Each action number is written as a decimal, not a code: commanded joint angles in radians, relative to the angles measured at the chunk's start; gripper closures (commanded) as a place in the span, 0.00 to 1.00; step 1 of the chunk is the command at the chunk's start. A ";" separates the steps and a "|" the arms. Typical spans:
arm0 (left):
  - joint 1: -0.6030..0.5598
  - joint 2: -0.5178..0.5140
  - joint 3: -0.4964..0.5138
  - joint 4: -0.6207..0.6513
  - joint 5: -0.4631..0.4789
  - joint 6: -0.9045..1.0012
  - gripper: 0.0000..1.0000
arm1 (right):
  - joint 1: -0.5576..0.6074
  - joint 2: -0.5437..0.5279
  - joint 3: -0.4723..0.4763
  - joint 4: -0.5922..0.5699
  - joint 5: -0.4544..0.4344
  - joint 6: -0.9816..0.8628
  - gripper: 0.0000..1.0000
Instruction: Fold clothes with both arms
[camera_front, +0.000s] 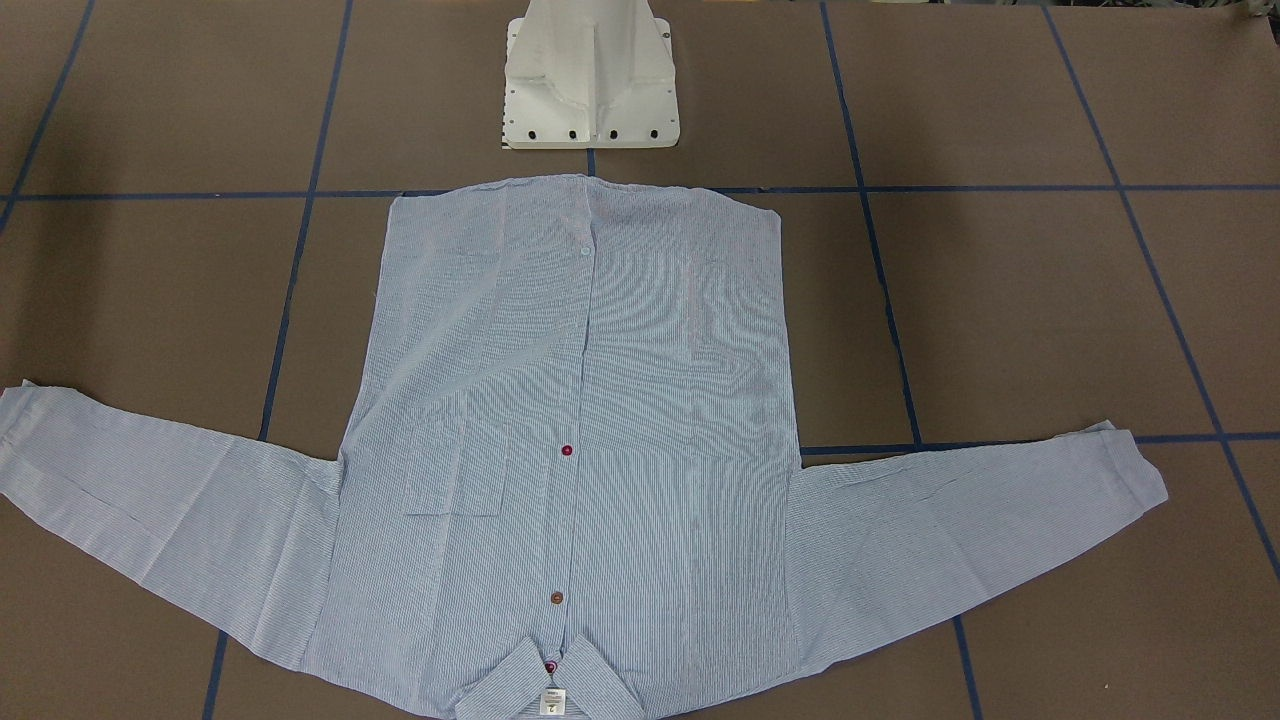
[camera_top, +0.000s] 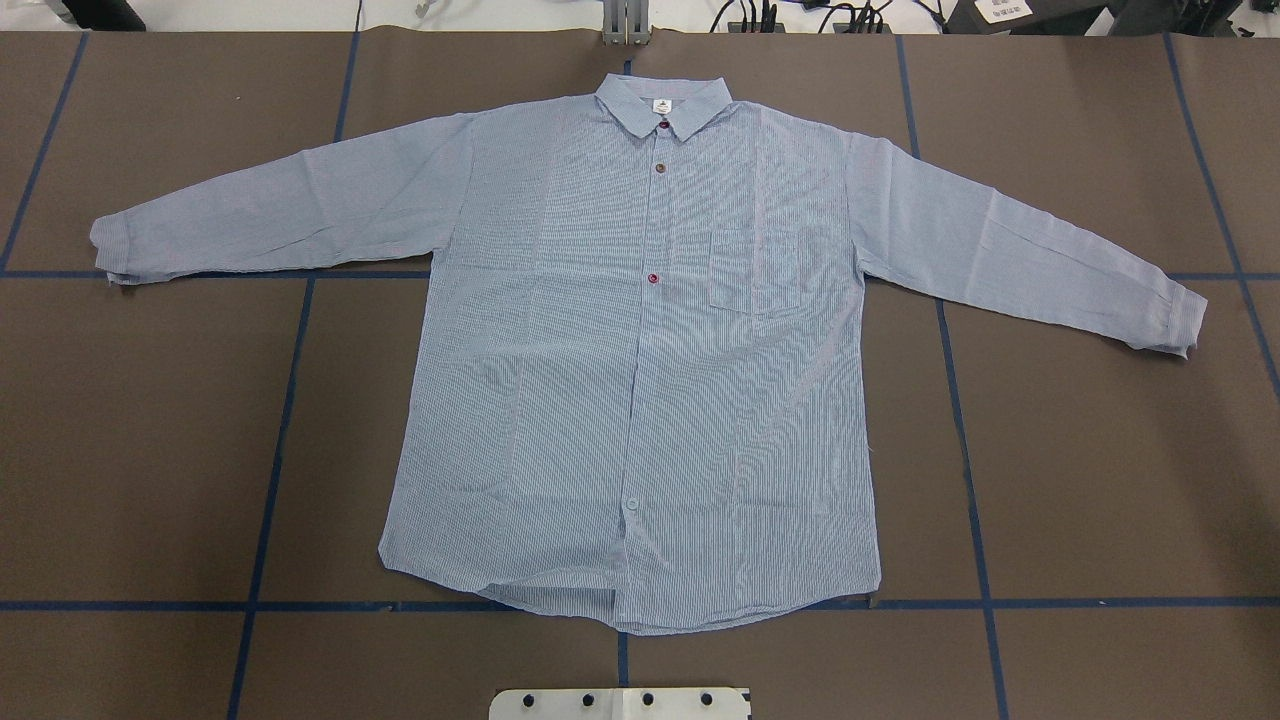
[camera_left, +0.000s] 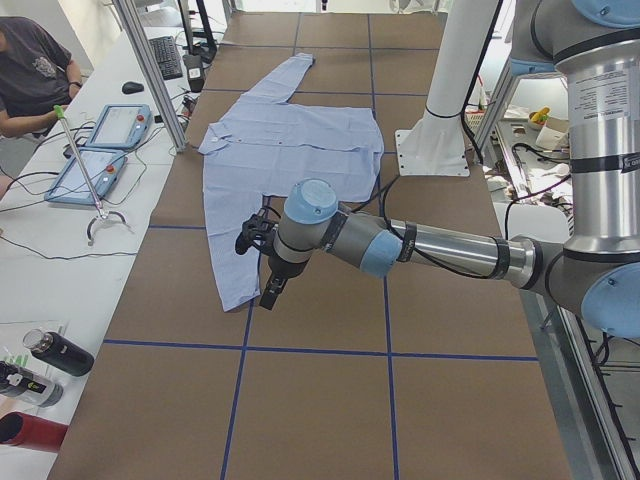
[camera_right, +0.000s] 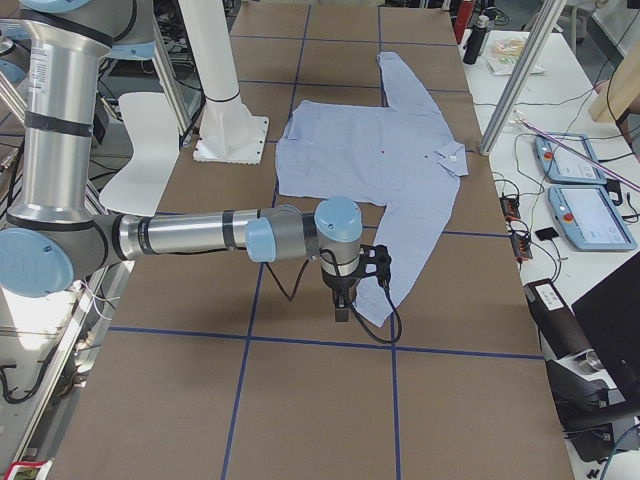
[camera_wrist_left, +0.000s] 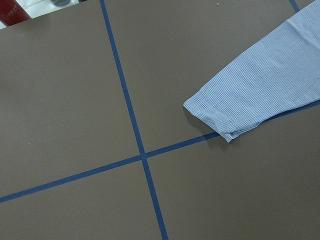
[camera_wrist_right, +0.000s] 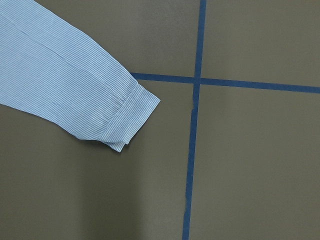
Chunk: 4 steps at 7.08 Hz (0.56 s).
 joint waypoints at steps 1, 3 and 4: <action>0.002 -0.004 -0.003 0.000 -0.002 -0.002 0.00 | 0.000 -0.011 -0.005 -0.002 -0.001 0.002 0.00; 0.002 -0.005 -0.014 -0.002 -0.002 -0.002 0.00 | 0.000 -0.014 -0.019 -0.001 0.003 0.000 0.00; 0.004 -0.005 -0.013 -0.002 0.000 -0.002 0.00 | -0.005 -0.012 -0.019 -0.001 0.012 0.000 0.00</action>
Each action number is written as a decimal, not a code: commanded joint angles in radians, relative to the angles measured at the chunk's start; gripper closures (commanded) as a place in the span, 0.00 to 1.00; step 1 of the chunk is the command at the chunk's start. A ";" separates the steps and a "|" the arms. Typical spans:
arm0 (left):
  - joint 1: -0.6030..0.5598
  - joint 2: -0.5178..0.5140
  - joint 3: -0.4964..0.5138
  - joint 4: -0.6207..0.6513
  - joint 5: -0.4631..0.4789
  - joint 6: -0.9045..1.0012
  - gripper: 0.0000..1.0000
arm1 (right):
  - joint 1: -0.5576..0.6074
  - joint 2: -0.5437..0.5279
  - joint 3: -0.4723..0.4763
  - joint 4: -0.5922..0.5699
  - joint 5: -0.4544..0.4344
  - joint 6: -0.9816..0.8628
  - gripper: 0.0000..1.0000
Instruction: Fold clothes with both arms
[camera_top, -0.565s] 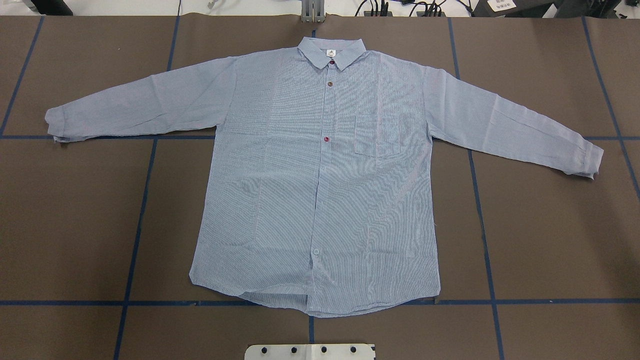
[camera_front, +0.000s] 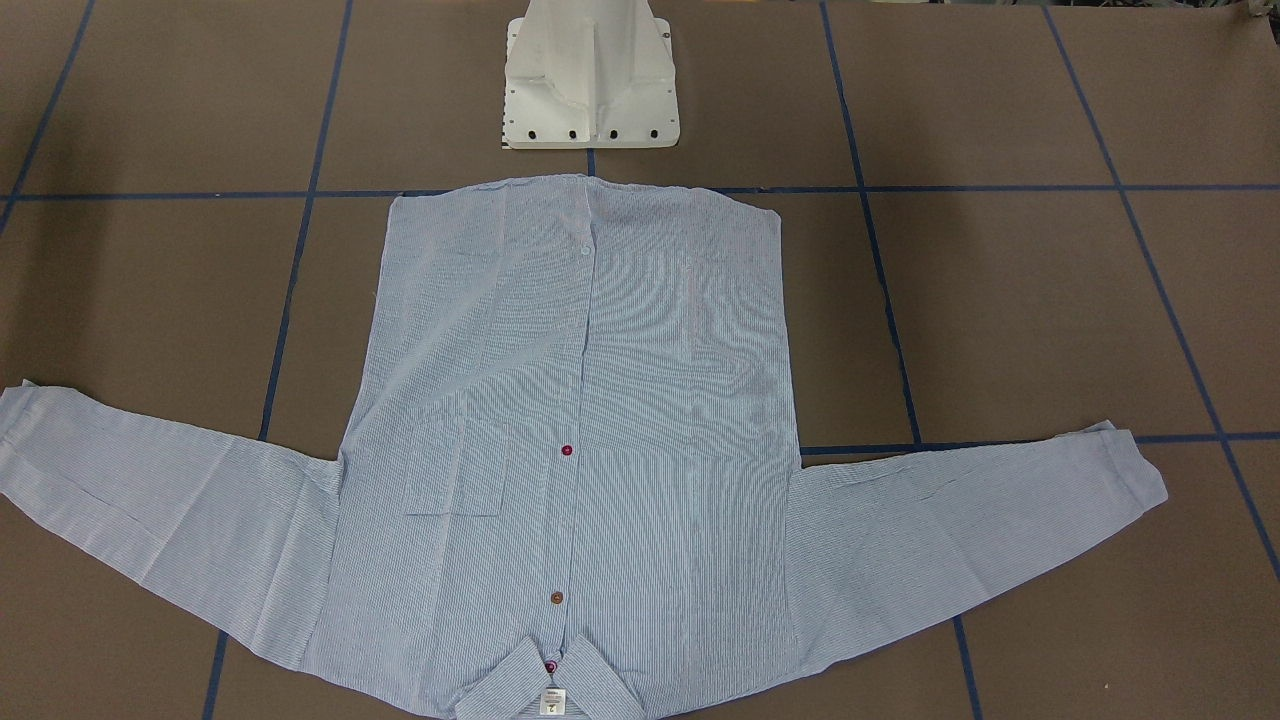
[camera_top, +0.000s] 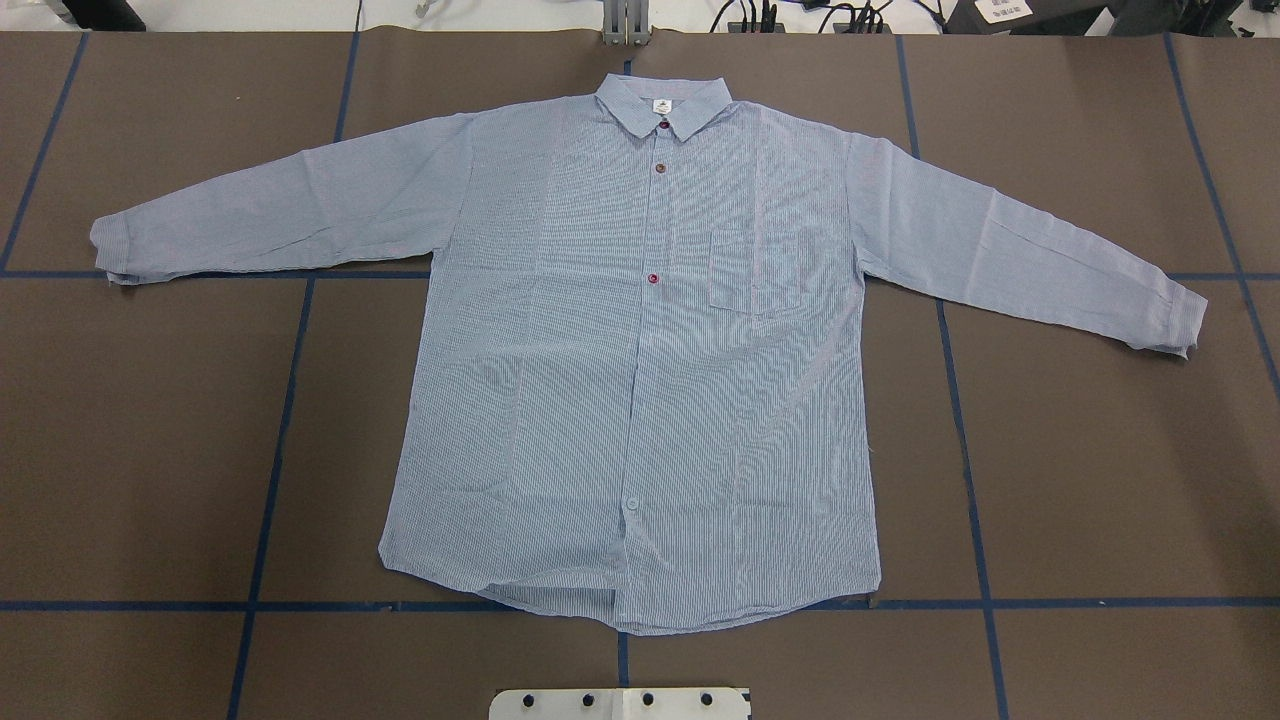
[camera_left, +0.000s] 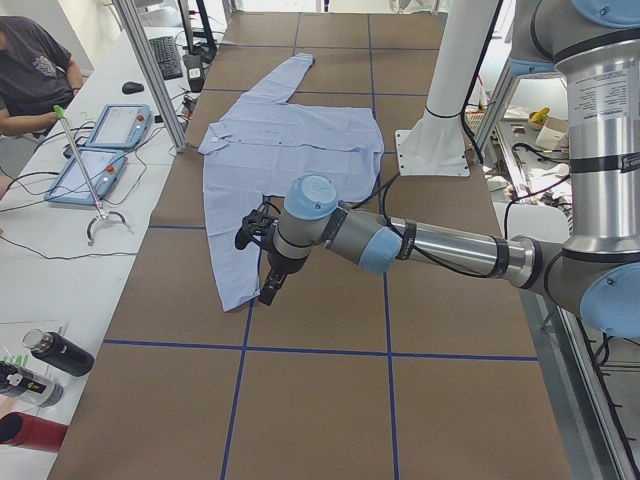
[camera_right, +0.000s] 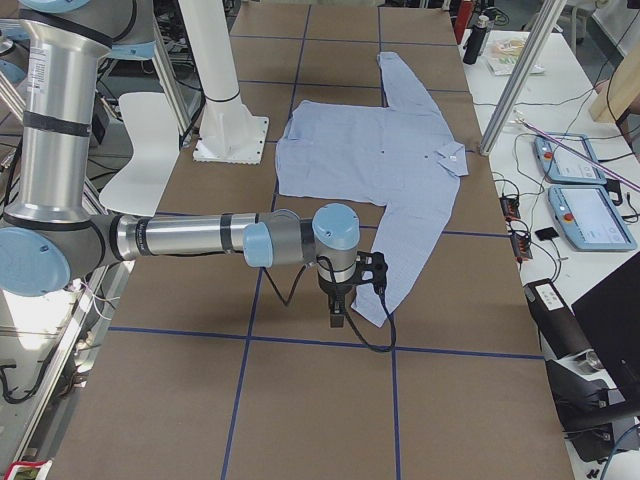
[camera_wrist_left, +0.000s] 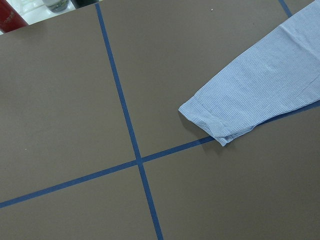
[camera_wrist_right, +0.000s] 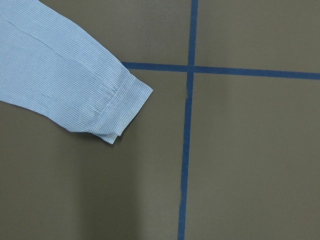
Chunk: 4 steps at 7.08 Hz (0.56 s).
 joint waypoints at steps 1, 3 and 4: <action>0.003 -0.002 0.000 -0.001 0.001 0.000 0.00 | -0.003 0.002 -0.001 0.003 0.053 0.001 0.00; 0.004 -0.002 0.001 -0.002 -0.006 0.000 0.00 | -0.009 0.002 -0.013 0.002 0.095 0.000 0.00; 0.004 -0.002 0.001 -0.019 -0.006 0.008 0.00 | -0.023 0.015 -0.045 0.023 0.092 0.033 0.00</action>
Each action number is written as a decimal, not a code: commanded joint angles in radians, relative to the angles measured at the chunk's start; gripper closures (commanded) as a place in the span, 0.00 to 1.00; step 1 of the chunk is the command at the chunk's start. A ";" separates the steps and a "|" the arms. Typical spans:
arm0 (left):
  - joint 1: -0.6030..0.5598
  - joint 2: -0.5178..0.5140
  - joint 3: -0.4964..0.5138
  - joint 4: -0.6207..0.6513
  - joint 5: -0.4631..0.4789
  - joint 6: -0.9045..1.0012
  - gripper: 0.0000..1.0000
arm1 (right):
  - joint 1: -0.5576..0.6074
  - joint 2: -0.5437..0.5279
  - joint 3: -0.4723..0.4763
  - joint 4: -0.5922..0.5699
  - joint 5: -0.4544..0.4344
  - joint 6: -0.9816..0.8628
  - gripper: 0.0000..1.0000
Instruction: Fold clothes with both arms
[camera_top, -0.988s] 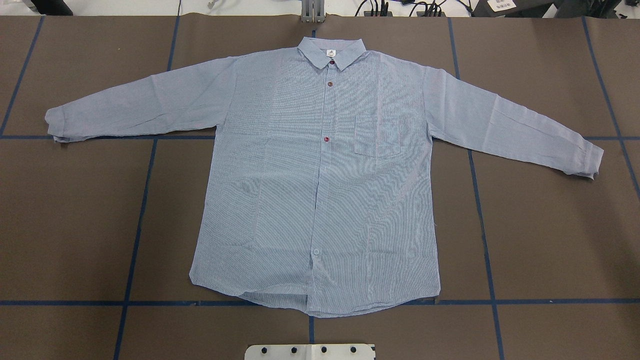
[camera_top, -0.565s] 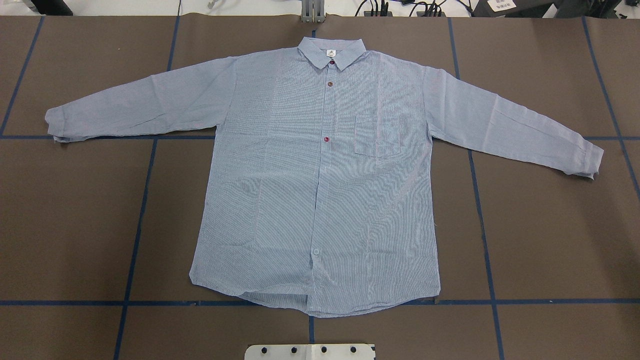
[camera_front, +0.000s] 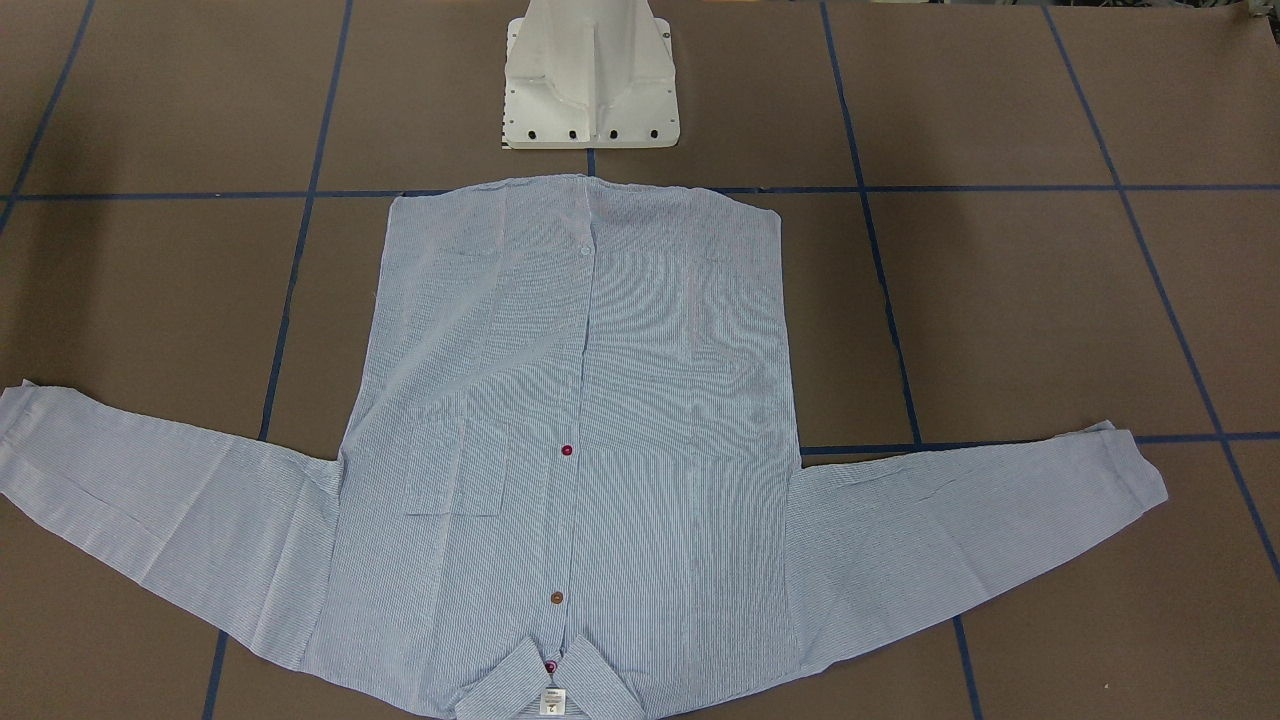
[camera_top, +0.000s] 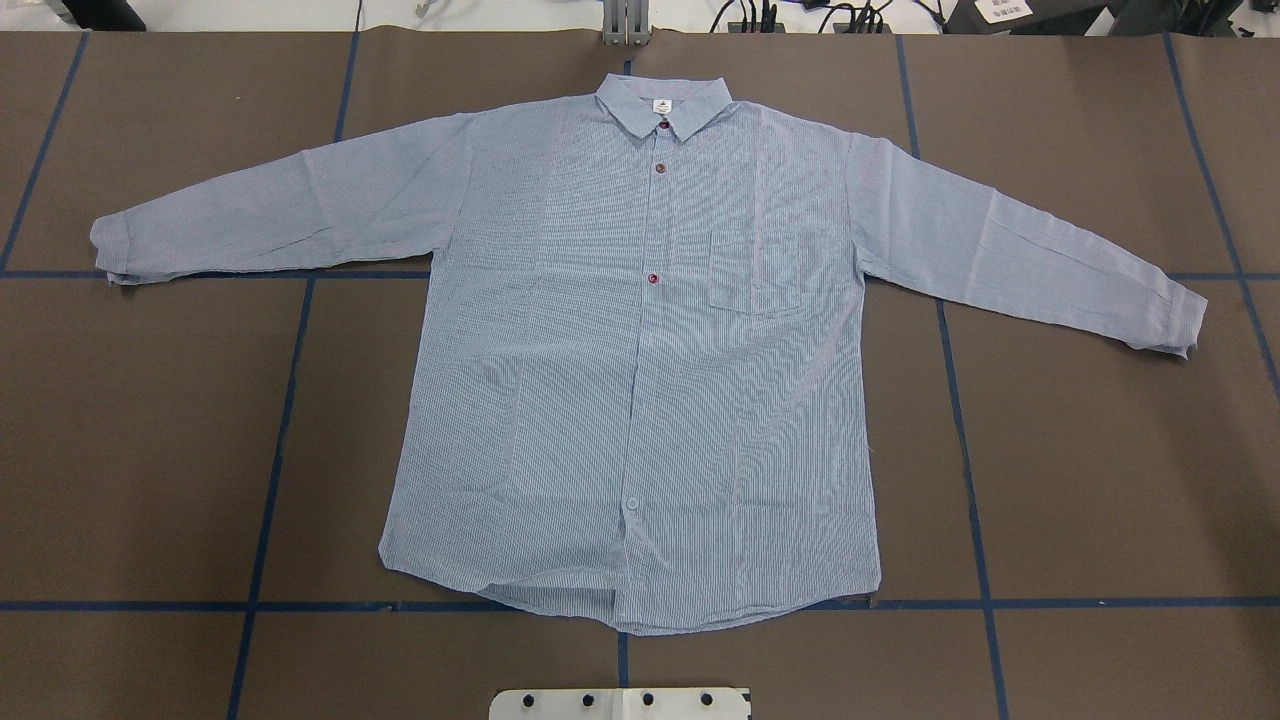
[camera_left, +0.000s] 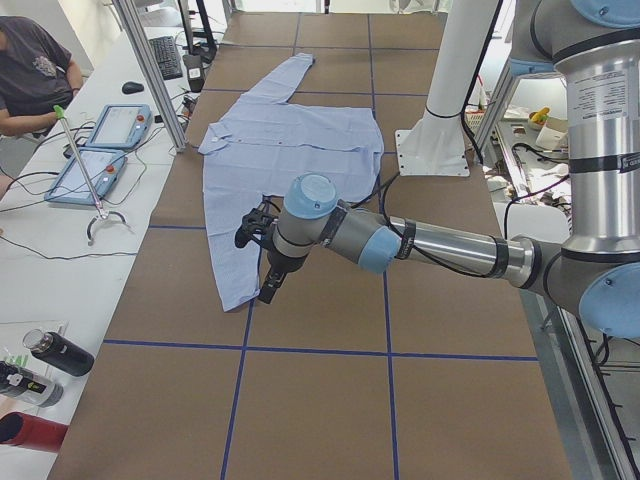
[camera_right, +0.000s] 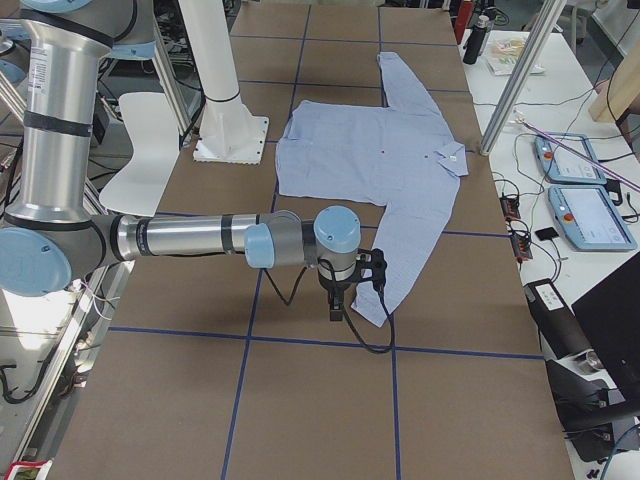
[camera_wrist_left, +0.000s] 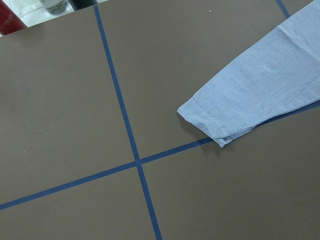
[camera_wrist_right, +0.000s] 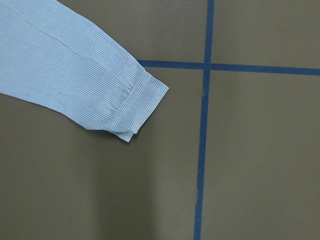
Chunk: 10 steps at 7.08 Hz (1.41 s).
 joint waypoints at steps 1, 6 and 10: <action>0.000 0.001 0.011 -0.056 0.002 0.000 0.00 | -0.044 0.038 -0.079 0.083 0.003 0.161 0.02; 0.000 0.003 0.008 -0.104 0.002 -0.002 0.00 | -0.243 0.130 -0.300 0.544 -0.121 0.880 0.09; 0.000 0.003 0.009 -0.105 0.004 0.000 0.00 | -0.292 0.161 -0.360 0.601 -0.124 0.878 0.00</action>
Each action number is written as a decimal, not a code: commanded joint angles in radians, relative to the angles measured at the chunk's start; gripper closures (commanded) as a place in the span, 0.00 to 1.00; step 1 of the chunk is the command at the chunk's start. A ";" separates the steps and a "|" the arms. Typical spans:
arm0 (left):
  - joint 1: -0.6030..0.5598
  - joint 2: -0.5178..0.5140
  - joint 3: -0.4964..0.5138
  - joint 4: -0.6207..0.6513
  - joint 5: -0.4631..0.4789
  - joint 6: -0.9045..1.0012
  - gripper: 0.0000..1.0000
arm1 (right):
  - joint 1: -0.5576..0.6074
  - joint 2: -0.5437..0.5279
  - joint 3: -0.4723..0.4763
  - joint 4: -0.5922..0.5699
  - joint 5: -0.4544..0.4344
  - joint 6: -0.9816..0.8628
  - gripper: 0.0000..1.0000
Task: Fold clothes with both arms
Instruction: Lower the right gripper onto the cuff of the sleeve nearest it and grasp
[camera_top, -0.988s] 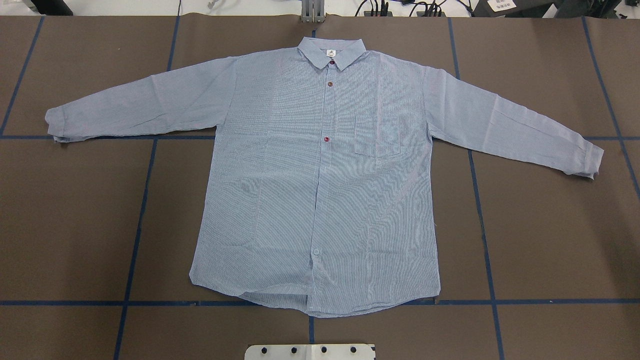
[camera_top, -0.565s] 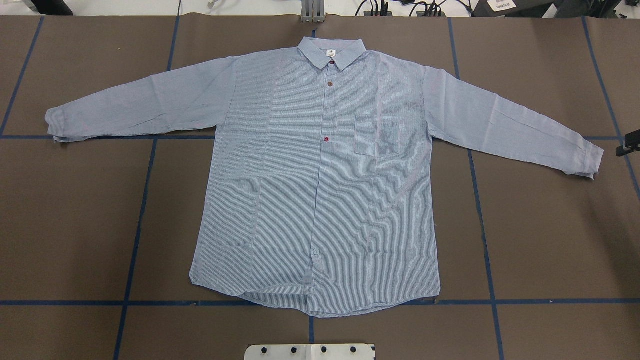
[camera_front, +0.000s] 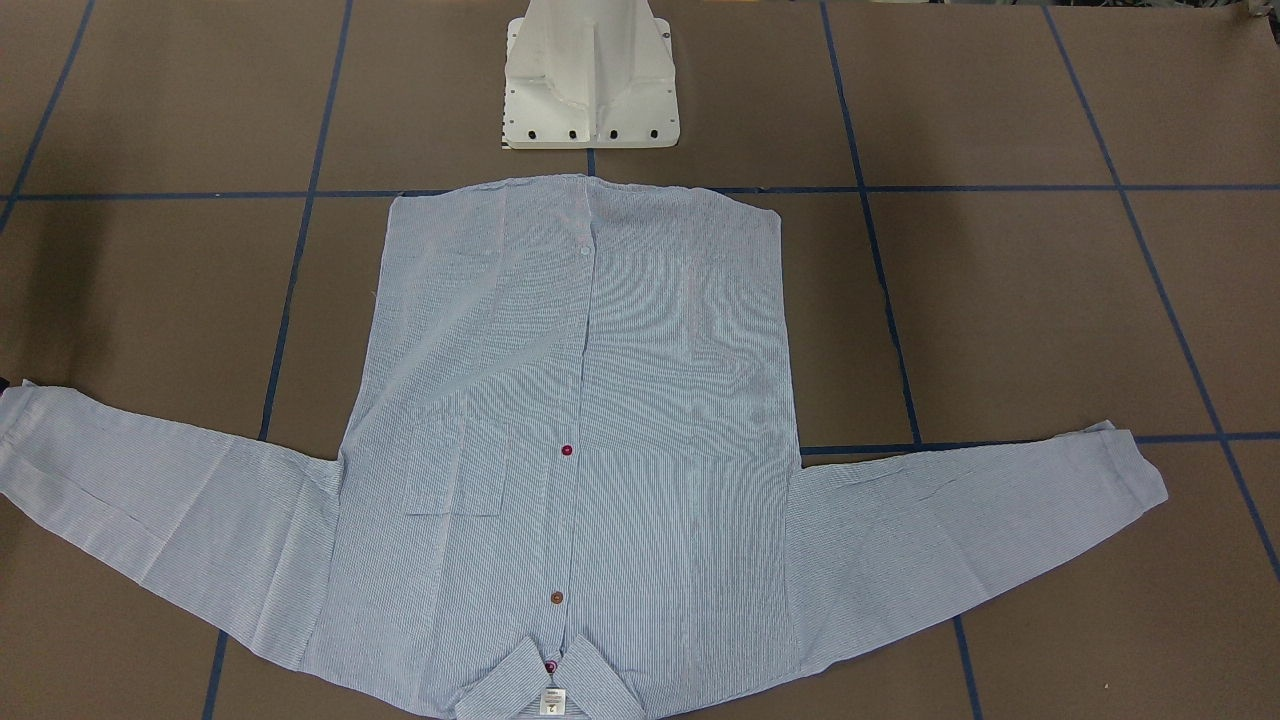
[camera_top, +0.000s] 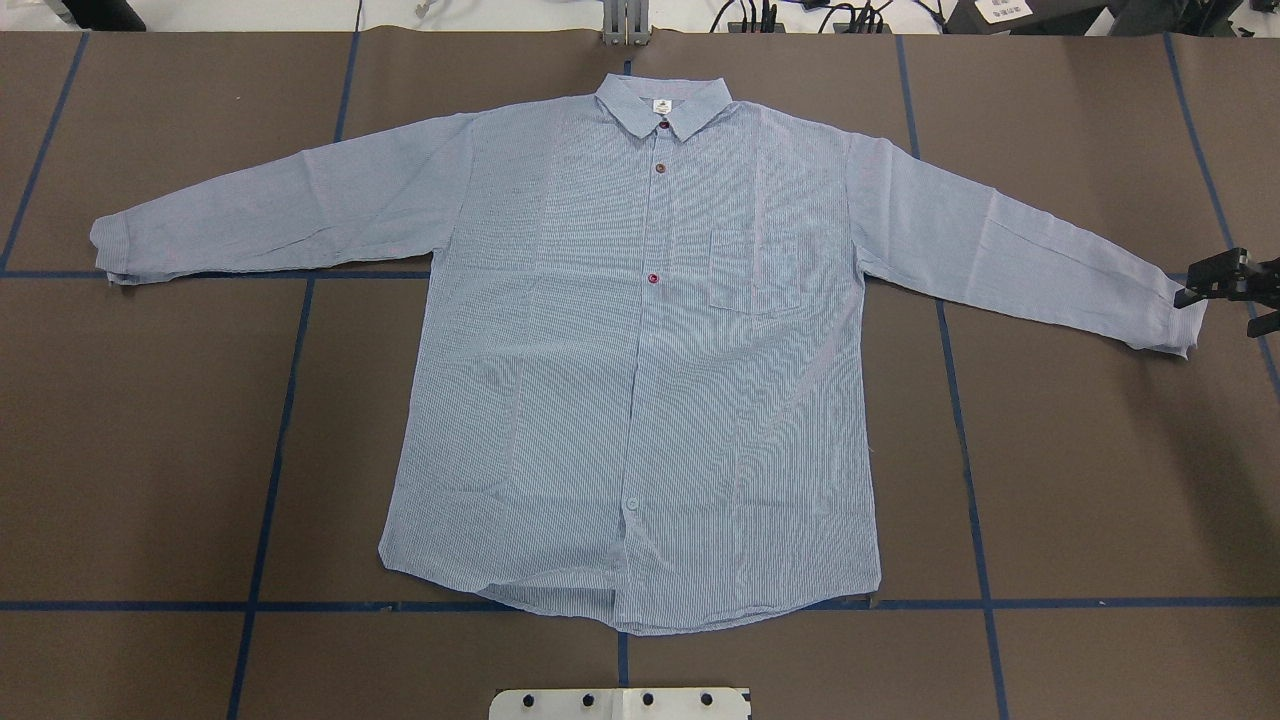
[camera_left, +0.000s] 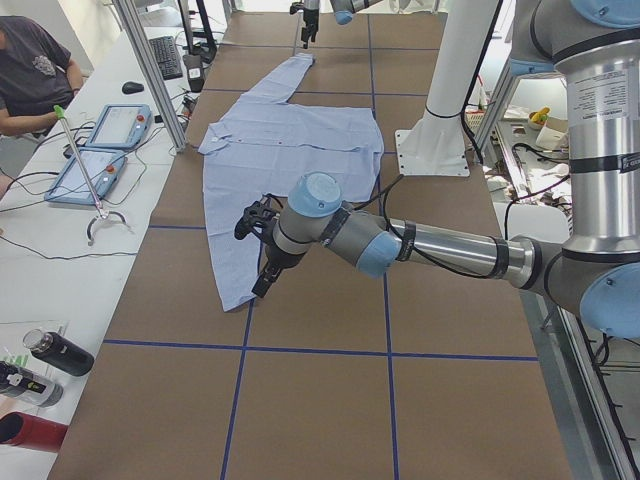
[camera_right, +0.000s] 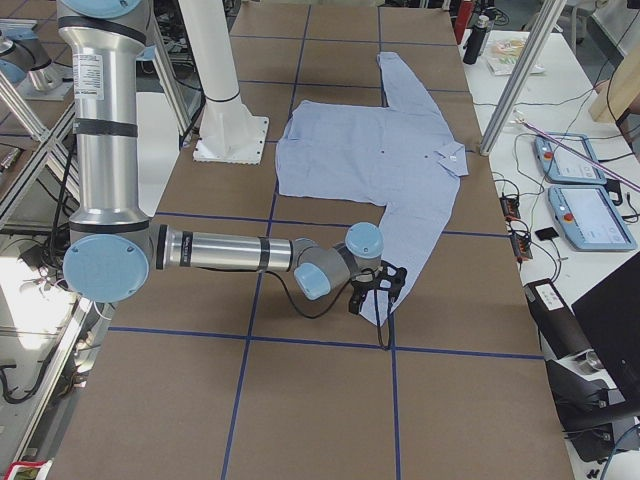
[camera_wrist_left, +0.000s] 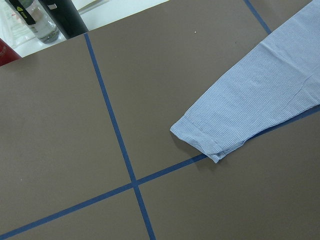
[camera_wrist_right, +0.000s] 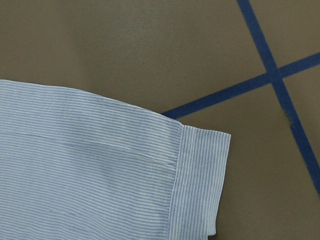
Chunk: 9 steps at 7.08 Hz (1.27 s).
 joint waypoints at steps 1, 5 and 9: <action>0.000 -0.002 -0.001 -0.001 0.000 -0.001 0.00 | -0.007 0.001 -0.042 0.074 0.001 -0.008 0.00; 0.000 -0.003 -0.008 0.000 -0.001 -0.001 0.00 | -0.024 0.016 -0.119 0.165 -0.003 0.070 0.08; 0.000 -0.003 -0.009 0.000 -0.003 -0.001 0.00 | -0.050 0.026 -0.119 0.169 -0.009 0.172 0.35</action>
